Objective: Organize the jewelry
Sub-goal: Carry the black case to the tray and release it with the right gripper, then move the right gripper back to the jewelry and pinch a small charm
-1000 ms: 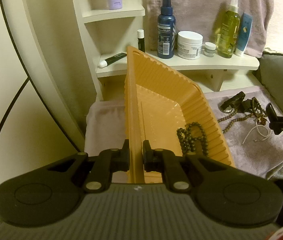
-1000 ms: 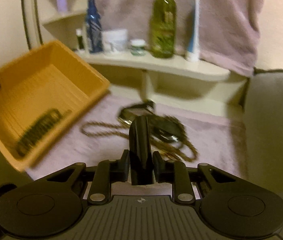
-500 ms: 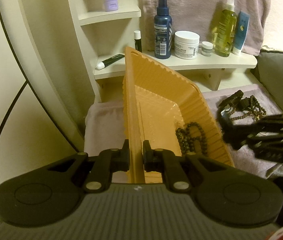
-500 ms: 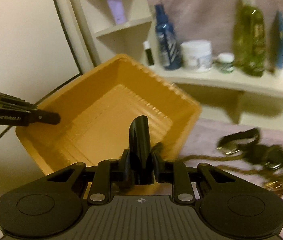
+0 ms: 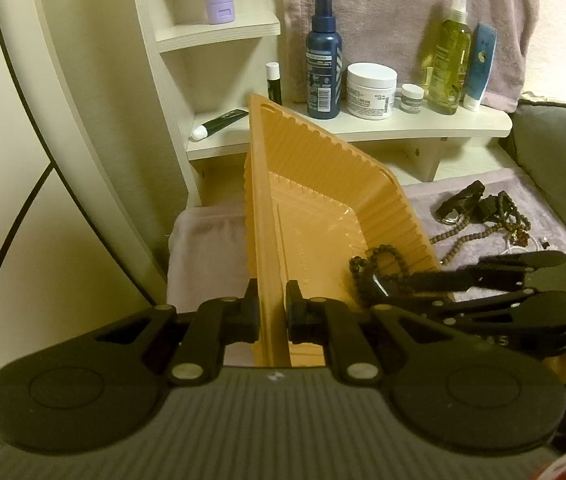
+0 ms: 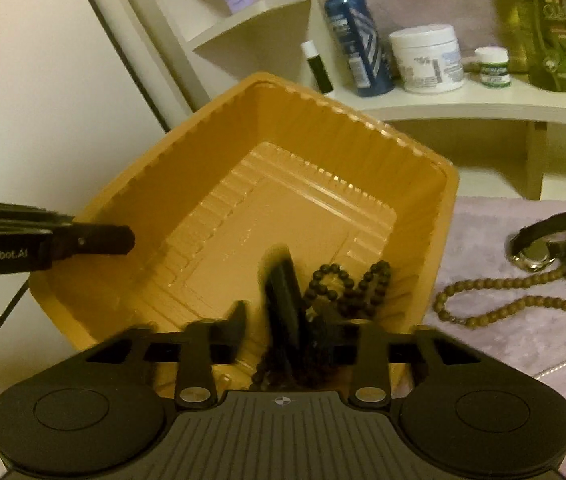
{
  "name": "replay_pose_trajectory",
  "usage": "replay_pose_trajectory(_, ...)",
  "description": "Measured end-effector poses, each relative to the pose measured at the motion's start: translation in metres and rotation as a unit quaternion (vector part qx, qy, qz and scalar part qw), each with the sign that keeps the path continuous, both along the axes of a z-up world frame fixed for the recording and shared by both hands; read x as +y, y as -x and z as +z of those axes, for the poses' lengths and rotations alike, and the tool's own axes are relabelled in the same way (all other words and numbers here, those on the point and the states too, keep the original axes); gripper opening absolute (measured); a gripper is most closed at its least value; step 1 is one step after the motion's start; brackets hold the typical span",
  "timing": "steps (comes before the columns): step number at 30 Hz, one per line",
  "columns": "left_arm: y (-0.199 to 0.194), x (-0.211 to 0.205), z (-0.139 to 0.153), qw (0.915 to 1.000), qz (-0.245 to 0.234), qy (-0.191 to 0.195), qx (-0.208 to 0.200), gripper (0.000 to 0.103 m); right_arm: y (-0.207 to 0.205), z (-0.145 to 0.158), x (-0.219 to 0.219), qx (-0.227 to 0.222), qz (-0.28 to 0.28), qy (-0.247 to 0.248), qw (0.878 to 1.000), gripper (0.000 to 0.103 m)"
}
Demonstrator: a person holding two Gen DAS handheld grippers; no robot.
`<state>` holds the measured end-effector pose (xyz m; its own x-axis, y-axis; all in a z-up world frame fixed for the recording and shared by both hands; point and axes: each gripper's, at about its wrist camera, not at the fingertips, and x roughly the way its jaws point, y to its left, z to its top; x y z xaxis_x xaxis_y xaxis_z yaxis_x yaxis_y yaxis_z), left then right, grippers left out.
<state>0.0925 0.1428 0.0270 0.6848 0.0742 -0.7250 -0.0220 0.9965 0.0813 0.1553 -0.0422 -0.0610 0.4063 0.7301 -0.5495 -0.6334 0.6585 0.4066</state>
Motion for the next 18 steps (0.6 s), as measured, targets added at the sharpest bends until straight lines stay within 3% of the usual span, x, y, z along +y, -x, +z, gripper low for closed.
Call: replay_pose_trajectory(18,0.000,-0.001,0.000,1.0000,0.000,0.000,-0.001,0.010,0.010,0.002,-0.035,-0.030,-0.061,0.038,0.997,0.059)
